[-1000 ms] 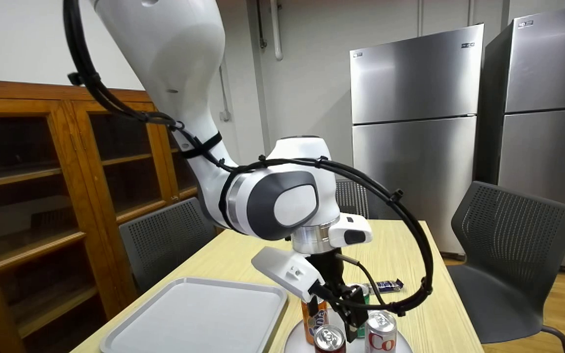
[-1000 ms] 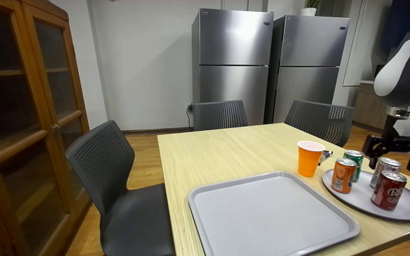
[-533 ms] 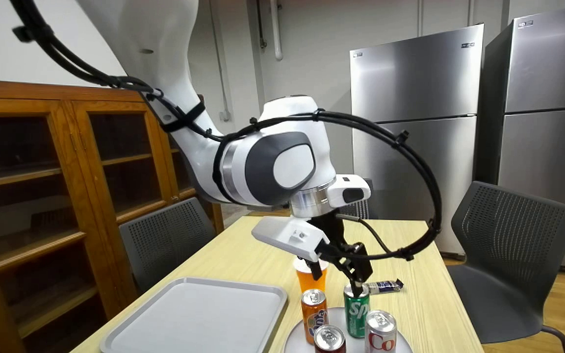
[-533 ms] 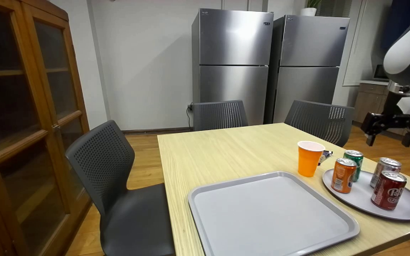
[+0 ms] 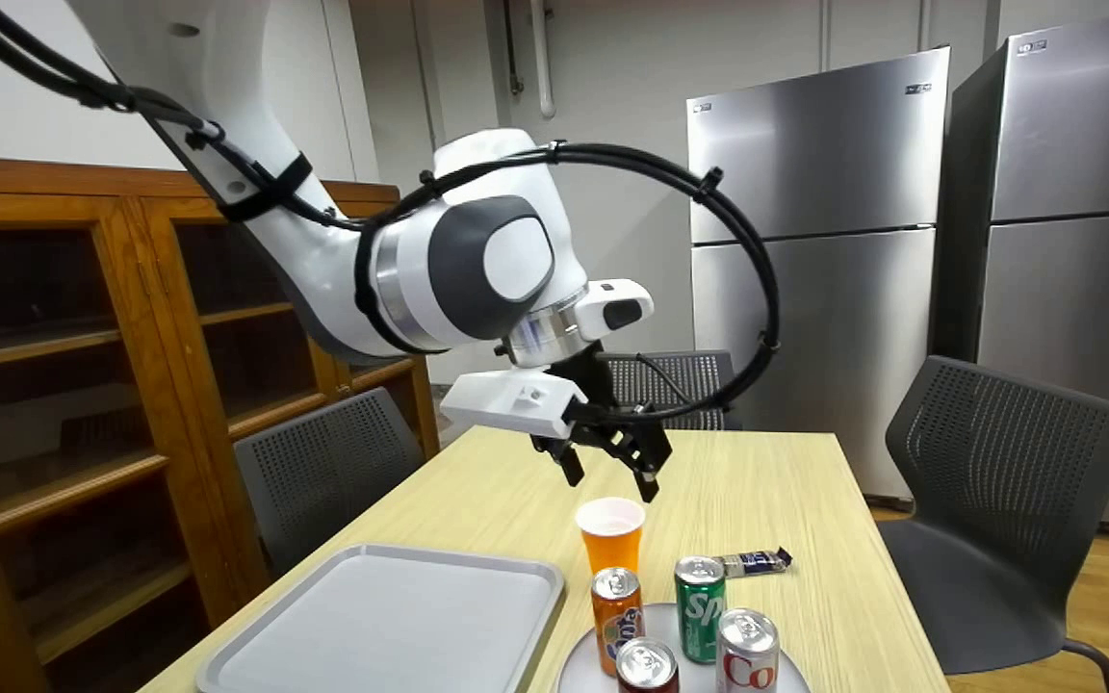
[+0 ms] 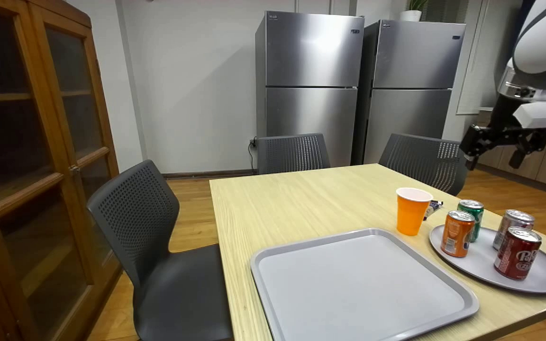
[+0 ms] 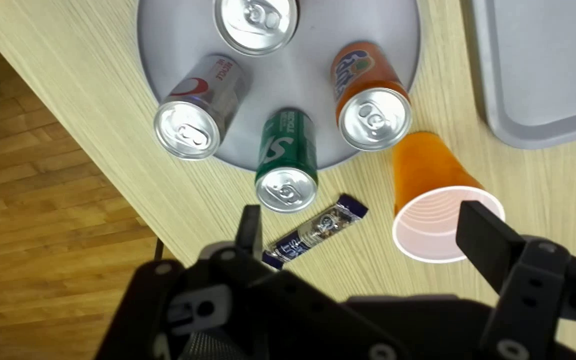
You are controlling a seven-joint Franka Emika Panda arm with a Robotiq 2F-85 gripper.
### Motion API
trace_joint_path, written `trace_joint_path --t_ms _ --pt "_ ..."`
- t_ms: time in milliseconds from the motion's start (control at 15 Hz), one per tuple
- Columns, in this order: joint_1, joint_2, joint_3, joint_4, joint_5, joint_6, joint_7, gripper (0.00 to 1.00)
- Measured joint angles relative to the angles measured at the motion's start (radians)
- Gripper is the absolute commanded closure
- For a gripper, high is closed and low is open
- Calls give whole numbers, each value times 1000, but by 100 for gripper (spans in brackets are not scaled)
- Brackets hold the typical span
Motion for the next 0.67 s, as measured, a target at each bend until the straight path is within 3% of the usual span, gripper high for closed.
trace_joint_path --t_ms 200,667 --pt "3 -30 55 -12 -15 -1 47 0" --pt "3 -35 58 -17 -15 -1 48 0"
